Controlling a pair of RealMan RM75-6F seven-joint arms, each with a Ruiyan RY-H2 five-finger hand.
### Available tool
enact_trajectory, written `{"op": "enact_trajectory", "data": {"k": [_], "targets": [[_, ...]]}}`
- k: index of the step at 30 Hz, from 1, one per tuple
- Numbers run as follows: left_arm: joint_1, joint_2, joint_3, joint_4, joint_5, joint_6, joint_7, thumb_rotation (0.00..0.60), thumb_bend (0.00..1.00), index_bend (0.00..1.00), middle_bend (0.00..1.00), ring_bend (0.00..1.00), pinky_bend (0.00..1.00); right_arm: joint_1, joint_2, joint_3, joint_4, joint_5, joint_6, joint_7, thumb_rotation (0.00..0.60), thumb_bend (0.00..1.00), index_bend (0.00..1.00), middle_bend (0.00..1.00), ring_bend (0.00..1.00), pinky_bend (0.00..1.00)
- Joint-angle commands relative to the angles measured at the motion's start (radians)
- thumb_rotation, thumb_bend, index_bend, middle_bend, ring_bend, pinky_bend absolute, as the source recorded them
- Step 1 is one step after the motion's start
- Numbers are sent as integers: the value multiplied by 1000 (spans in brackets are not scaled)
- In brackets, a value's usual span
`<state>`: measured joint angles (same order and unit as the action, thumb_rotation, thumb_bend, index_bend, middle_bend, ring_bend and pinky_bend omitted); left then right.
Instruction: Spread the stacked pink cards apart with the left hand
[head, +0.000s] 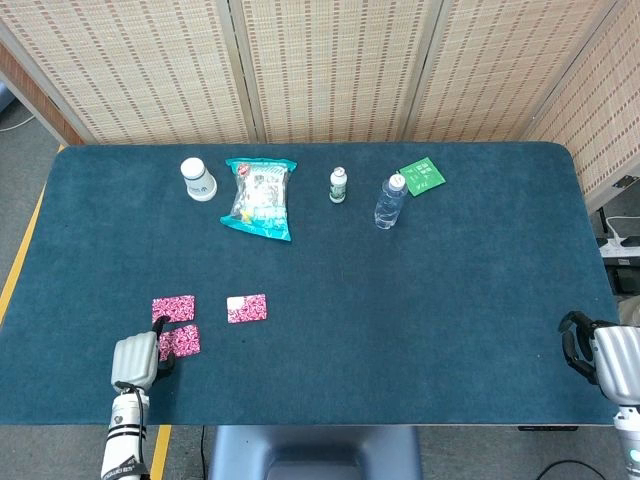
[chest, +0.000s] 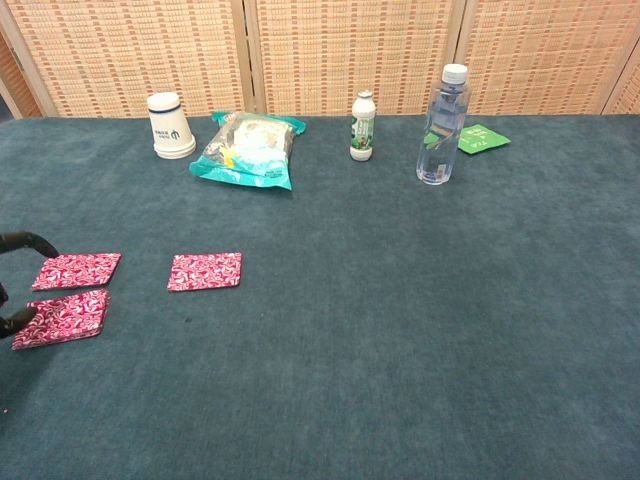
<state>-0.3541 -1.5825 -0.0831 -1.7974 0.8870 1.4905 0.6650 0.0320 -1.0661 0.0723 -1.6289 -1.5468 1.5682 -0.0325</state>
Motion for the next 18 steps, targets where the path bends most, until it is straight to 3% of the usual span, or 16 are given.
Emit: {"op": "enact_trajectory", "data": {"k": [1, 3, 7, 9, 12, 15, 18], "targets": [[8, 89, -18, -22, 203, 71, -92, 600, 409, 378, 1000, 1000, 1000, 0, 1, -1, 0, -1, -1, 0, 600, 539, 995, 869, 772, 954], [11, 130, -24, 43, 303, 93, -163, 600, 404, 399, 992, 1000, 1000, 2, 1, 0, 0, 0, -3, 0, 600, 539, 995, 869, 773, 954], [30, 201, -9, 129, 379, 85, -270, 600, 387, 322, 844, 927, 954, 4, 0, 2, -1, 7, -8, -5, 600, 539, 995, 869, 772, 954], [37, 219, -3, 140, 385, 79, -289, 600, 378, 287, 744, 832, 857, 4, -1, 4, -1, 9, -8, -8, 600, 538, 995, 869, 773, 954], [75, 301, 54, 168, 413, 36, -389, 600, 365, 199, 448, 529, 527, 6, -13, 8, 0, 18, -8, -31, 600, 539, 995, 869, 773, 954], [95, 313, 74, 215, 457, 39, -425, 600, 362, 153, 339, 390, 433, 5, -24, 12, 3, 21, -3, -47, 600, 539, 995, 869, 773, 954], [110, 309, 85, 240, 485, 45, -446, 600, 360, 144, 335, 378, 403, 6, -28, 13, 4, 26, -5, -56, 600, 539, 995, 869, 773, 954]]}}
